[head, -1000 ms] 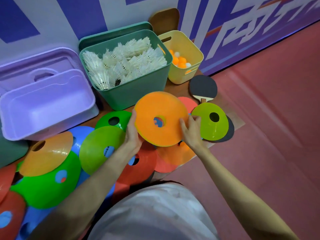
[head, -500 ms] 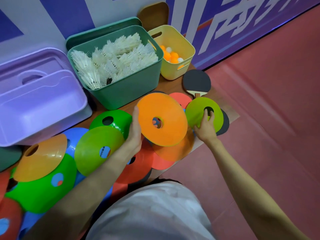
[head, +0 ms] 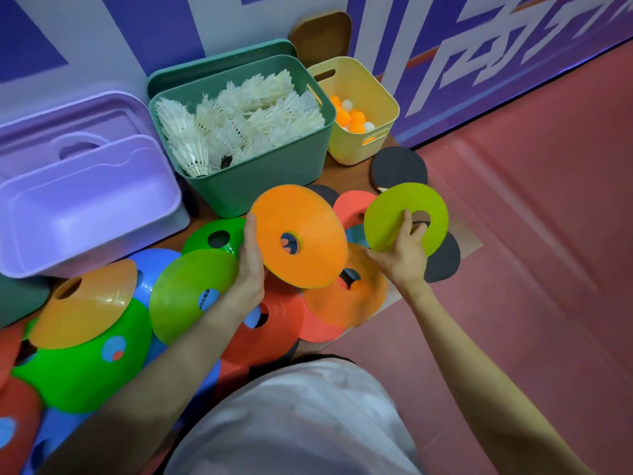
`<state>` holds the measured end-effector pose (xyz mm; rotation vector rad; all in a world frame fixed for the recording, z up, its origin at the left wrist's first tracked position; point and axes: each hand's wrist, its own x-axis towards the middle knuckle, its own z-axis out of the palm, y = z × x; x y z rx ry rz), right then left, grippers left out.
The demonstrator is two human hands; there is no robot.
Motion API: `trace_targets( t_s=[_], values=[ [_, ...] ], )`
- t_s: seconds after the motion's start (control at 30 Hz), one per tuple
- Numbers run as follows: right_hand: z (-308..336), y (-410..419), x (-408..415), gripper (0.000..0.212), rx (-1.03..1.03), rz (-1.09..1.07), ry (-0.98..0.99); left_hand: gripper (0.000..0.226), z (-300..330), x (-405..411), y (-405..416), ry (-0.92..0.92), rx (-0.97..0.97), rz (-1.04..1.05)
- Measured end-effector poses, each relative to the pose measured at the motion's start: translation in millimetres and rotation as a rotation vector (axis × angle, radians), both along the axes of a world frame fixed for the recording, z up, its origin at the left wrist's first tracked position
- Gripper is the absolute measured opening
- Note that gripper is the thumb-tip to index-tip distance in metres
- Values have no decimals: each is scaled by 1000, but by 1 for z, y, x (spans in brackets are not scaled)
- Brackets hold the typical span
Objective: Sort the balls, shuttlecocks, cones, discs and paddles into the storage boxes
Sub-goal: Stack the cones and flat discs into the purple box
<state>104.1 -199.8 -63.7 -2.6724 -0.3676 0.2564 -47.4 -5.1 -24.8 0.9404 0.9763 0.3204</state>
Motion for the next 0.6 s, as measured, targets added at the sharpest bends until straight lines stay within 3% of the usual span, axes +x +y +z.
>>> trace_targets(
  t_s=[0.1, 0.2, 0.33, 0.4, 0.5, 0.6],
  values=[
    [27, 21, -15, 111, 102, 61, -48, 55, -1, -7, 7, 37, 23, 119],
    [51, 41, -31, 92, 347, 190, -29, 60, -1, -15, 16, 68, 41, 190],
    [75, 66, -54, 53, 702, 355, 92, 57, -2, -28, 30, 70, 66, 238],
    [84, 73, -65, 30, 724, 343, 207, 52, -3, -37, 33, 55, 80, 257],
    [87, 91, -79, 39, 549, 378, 299, 53, -1, -53, 42, 28, 54, 282],
    [75, 119, -83, 39, 654, 345, 335, 58, 0, -72, 51, -18, 1, 307]
  ],
)
